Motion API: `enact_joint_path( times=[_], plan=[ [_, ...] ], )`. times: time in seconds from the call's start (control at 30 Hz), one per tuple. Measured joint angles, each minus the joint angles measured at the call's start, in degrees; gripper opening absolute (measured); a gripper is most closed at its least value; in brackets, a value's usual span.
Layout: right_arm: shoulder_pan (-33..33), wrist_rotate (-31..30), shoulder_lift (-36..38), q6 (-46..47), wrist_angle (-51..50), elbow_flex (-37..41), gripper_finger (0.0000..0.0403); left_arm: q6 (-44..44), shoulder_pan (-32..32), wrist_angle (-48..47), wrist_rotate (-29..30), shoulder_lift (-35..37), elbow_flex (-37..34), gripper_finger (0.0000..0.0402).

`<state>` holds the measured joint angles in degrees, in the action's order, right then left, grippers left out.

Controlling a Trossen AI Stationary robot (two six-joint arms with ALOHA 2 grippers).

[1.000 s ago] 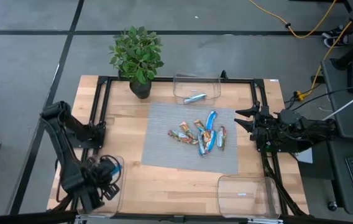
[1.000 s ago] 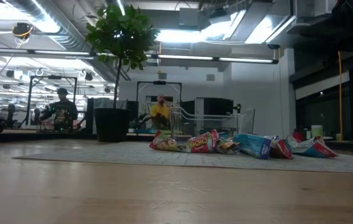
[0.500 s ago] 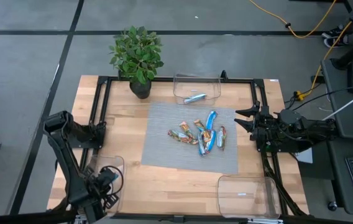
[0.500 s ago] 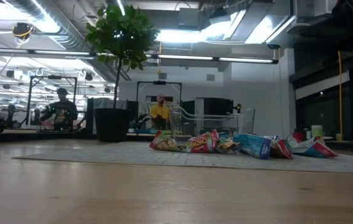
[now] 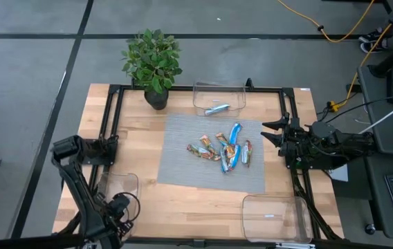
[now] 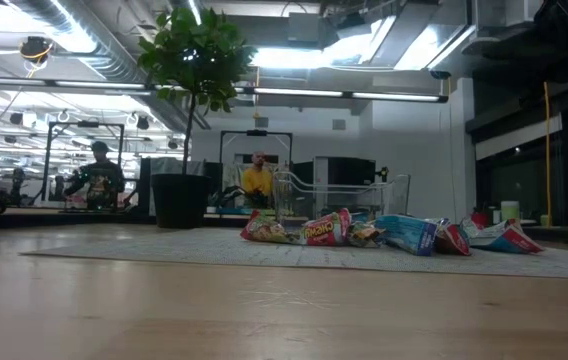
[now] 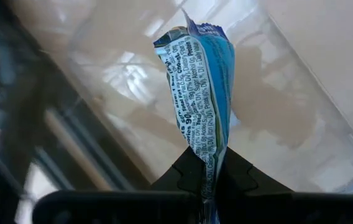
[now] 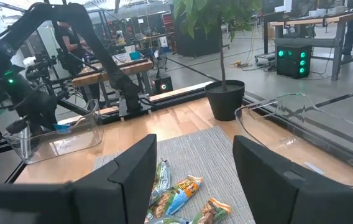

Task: Pick and place Granola Bars by type
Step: Put the blue granola bar into the bottom left transparent bin, then put the red granola bar into the bottom right transparent bin

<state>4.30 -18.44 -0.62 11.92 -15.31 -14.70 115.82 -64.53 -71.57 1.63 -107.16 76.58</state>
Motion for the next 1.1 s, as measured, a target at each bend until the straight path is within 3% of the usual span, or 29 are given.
enact_joint_path(
  times=[0.3, 0.77, 1.1],
  plan=[
    [0.02, 0.00, 0.00, -0.04, 0.00, 0.00, 0.0213, 0.01, 0.13, 1.66, -1.14, -1.02, 0.00, 0.0024],
    [0.01, 0.00, 0.00, 1.32, 0.00, 0.00, 0.0213, 1.06, 0.13, -0.21, -2.88, -0.56, 0.00, 0.0165],
    [0.02, 0.00, 0.00, 1.27, 0.00, 0.00, 0.0213, 0.85, 0.58, -4.89, 1.24, 4.95, 0.00, 0.0172]
  ],
)
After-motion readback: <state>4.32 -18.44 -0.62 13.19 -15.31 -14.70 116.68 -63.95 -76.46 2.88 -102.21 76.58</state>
